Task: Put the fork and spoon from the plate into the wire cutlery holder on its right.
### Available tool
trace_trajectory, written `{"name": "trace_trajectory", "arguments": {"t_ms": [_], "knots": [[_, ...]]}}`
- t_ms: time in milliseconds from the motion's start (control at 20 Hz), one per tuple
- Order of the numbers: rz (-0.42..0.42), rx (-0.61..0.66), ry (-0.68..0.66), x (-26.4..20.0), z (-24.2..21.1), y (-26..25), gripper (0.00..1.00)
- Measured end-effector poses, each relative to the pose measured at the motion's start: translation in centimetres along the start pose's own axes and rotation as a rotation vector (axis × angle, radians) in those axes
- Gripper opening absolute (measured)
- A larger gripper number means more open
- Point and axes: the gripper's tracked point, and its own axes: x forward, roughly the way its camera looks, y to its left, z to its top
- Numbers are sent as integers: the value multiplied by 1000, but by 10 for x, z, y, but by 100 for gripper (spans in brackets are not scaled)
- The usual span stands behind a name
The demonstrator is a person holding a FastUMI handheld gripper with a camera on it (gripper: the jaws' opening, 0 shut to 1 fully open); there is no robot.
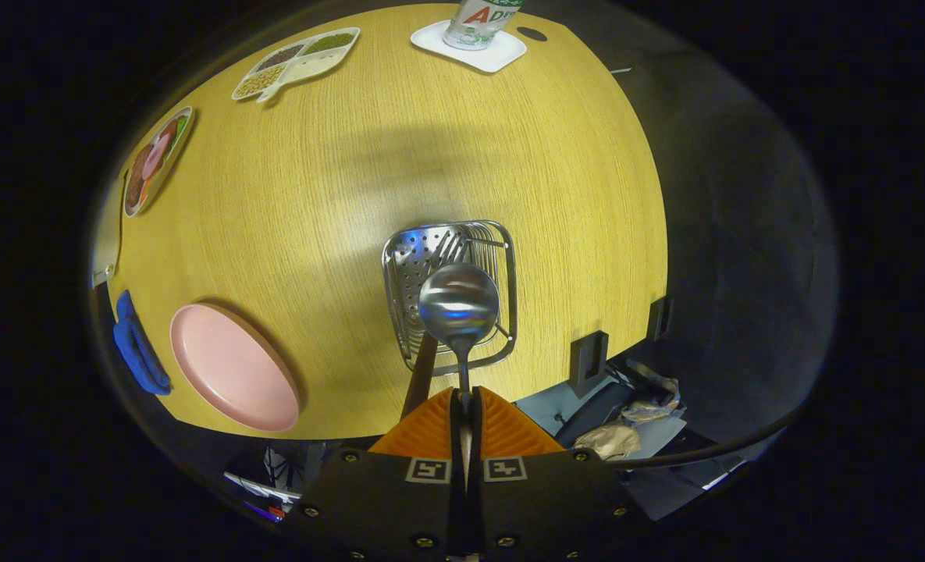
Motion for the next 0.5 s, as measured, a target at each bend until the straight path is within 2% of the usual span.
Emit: {"name": "trace_trajectory", "arguments": {"t_ms": [250,500], "knots": [[12,-1,12,0,1,1,2],[4,-9,14,-2,2,-1,9]]}}
